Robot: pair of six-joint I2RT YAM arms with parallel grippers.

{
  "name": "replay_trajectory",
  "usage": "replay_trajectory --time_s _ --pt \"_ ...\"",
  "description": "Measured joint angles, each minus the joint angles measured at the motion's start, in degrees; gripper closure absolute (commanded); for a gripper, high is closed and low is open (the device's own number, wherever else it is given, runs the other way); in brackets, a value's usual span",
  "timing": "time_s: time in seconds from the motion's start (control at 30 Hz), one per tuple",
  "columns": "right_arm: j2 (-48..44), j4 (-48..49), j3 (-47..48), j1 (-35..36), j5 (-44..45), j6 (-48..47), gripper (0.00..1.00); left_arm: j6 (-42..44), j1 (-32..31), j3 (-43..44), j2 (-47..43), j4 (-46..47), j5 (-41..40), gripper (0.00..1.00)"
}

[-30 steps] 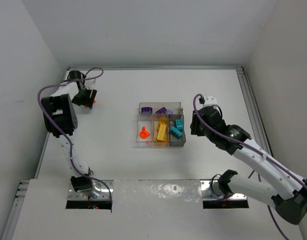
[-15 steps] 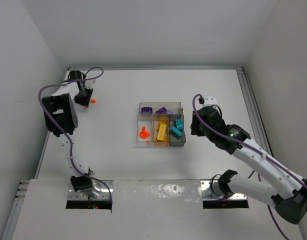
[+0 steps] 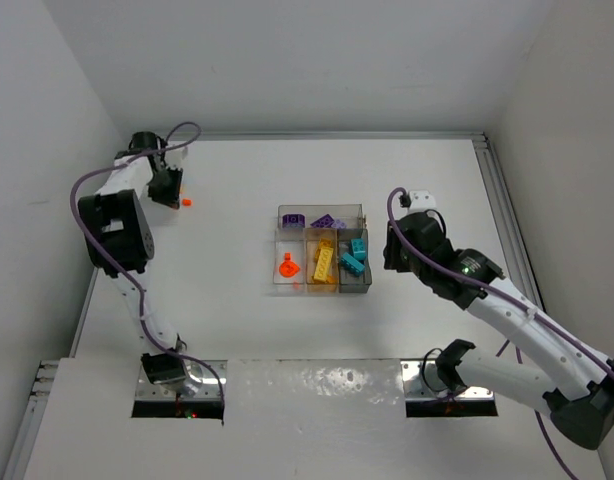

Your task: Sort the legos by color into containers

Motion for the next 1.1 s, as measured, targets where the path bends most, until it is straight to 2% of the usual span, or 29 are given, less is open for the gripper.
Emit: replay_trajectory --time_s 0.1,0.2,0.33,0.4,0.47,0.63,0.93,1.1 --pt "-0.26 0.07 0.00 0.00 0.09 0.11 0.61 -1.81 -0.85 -0.04 -6.43 -3.30 4.04 1.00" --pt "-0.11 0.52 -0.02 0.00 0.09 0.24 0.61 -2.19 -5.97 -1.01 -16.90 -4.37 7.34 1.00" --pt "0.61 1.70 -0.02 0.00 -0.07 0.24 0.61 -1.97 -24.90 -7.08 -29.55 -2.97 13.70 1.00" --pt "0.76 1.86 -0.02 0.00 -0.11 0.26 0.61 -2.05 -34.84 -11.41 -31.54 -2.36 17.92 1.00" --pt "0.61 1.92 -0.02 0.00 -0.11 0.39 0.61 -2.38 -39.82 -16.00 -31.01 -2.99 20.22 1.00" --pt "-0.74 2.21 -0.48 0.00 -0.02 0.87 0.61 -4.00 -40.68 -22.69 -26.21 -3.23 19.17 0.99" --pt "-1.81 2.16 -0.57 0.00 0.13 1.73 0.61 -6.27 -42.34 -24.48 -22.97 2.91 16.48 0.49" --pt "-1.81 2.14 -0.57 0.00 0.13 1.73 0.61 -6.47 -42.32 -23.21 -20.11 2.51 12.57 0.44"
